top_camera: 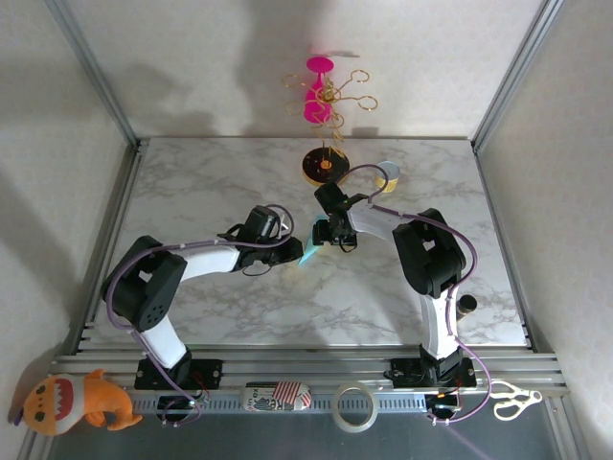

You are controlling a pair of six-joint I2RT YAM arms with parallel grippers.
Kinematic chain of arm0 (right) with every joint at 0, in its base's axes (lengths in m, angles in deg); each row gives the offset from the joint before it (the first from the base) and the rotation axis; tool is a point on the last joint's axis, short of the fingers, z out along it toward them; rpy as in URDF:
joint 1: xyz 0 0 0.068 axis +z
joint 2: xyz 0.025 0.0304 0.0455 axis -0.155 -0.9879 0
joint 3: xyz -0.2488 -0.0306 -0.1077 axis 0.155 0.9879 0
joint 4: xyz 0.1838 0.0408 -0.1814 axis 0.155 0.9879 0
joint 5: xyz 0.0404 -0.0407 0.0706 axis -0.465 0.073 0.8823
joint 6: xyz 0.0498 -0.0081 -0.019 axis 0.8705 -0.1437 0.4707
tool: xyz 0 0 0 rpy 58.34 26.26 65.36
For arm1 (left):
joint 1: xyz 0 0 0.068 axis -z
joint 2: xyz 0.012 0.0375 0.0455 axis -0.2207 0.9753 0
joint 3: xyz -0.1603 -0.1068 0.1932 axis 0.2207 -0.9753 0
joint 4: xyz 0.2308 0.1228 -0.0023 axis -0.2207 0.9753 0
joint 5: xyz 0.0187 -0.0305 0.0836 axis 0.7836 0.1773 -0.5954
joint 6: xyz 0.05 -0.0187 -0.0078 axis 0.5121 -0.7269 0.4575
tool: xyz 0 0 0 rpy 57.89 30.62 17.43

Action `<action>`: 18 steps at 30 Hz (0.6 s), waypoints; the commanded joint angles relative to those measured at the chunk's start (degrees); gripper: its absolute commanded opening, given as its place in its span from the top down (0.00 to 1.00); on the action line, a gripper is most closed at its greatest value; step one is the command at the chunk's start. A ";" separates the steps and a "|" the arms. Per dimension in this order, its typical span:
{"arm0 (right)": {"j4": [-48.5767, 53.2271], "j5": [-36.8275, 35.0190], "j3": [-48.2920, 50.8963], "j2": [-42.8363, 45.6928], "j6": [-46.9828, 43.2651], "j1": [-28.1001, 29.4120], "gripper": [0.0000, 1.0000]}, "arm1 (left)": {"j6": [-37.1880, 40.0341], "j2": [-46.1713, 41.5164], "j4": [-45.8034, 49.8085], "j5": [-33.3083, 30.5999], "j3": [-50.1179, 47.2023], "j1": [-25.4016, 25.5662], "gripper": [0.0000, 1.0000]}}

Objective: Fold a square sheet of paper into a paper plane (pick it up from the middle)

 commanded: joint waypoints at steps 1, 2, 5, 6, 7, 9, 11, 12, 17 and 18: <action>-5.03 -0.44 6.01 -15.64 -0.32 -0.71 0.32 | 1.55 0.19 -1.29 0.35 1.97 1.95 0.80; -5.11 -0.38 5.93 -15.71 -0.35 -0.72 0.32 | 1.04 0.87 -2.28 0.69 2.07 2.20 0.81; -5.05 -0.18 5.85 -15.82 -0.26 -0.69 0.32 | -0.65 2.77 -4.77 1.31 1.98 2.40 0.84; -5.04 -0.20 5.96 -15.82 -0.26 -0.73 0.32 | -0.88 3.26 -5.18 1.11 2.06 2.33 0.85; -5.05 -0.18 5.99 -15.82 -0.35 -0.67 0.32 | -0.89 3.79 -5.55 1.07 2.28 2.34 0.87; -5.04 -0.27 5.85 -15.82 -0.35 -0.70 0.32 | -0.98 4.75 -5.76 0.95 2.91 2.31 0.88; -5.06 -0.33 5.85 -15.82 -0.43 -0.73 0.32 | -1.15 5.67 -5.93 0.58 3.43 2.31 0.89; -5.06 -0.32 5.85 -15.82 -0.43 -0.72 0.32 | -1.32 5.99 -6.43 0.66 3.48 2.23 0.89; -5.02 -0.23 5.97 -15.82 -0.43 -0.65 0.32 | -1.95 6.92 -8.41 0.07 3.48 1.96 0.89; -5.00 -0.11 5.95 -15.89 -0.43 -0.73 0.32 | -1.95 7.04 -8.42 -0.35 3.48 1.84 0.89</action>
